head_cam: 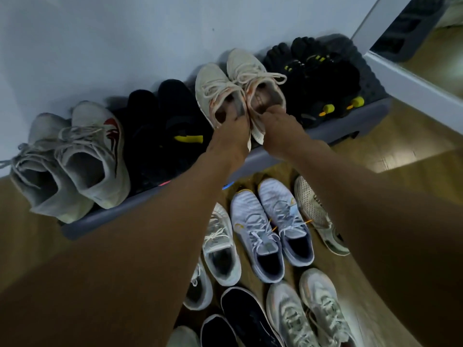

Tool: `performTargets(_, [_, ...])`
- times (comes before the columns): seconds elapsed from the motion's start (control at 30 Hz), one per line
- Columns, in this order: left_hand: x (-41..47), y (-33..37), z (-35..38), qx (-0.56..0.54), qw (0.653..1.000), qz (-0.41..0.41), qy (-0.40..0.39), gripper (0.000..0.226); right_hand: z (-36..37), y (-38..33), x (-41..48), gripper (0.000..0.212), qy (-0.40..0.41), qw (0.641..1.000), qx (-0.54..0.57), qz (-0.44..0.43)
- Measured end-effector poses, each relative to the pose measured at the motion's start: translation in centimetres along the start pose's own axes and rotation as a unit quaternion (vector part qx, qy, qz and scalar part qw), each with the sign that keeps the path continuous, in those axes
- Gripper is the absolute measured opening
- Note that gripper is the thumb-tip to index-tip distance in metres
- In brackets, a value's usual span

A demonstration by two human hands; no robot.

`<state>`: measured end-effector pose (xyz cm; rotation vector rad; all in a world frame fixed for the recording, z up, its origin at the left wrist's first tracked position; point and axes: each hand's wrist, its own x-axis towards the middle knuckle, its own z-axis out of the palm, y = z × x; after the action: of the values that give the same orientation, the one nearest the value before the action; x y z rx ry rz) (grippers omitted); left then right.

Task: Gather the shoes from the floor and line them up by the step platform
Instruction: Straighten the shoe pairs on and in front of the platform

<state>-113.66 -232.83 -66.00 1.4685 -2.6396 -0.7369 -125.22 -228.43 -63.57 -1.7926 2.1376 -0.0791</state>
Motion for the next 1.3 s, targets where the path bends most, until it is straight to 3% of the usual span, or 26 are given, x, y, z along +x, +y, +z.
performTargets(0.17, [-0.9, 0.7, -1.1, 0.041, 0.998, 0.005, -0.036, 0.045, -2.2, 1.5, -0.5, 0.048, -0.063, 0.997, 0.026, -0.024])
performTargets(0.33, [-2.2, 5.3, -2.2, 0.036, 0.996, -0.072, -0.026, 0.054, -5.5, 3.5, -2.7, 0.046, -0.045, 0.998, 0.042, -0.023])
performTargets(0.57, [-4.4, 14.9, -6.0, 0.045, 0.997, -0.052, -0.023, 0.058, -12.0, 6.6, -8.8, 0.047, -0.054, 0.997, 0.047, -0.011])
performTargets(0.7, [-6.6, 18.2, -8.6, 0.025, 0.992, -0.092, -0.079, 0.067, -16.5, 7.9, -12.6, 0.043, -0.042, 0.998, 0.048, 0.012])
performTargets(0.87, [-6.7, 20.3, -9.8, 0.031, 0.989, -0.100, -0.107, 0.063, -20.1, 9.5, -13.2, 0.045, -0.045, 0.998, 0.049, 0.009])
performTargets(1.3, [5.1, 22.8, -1.0, -0.006, 0.986, -0.144, -0.088, 0.048, -14.2, 17.7, -3.3, 0.043, -0.084, 0.996, 0.040, -0.006])
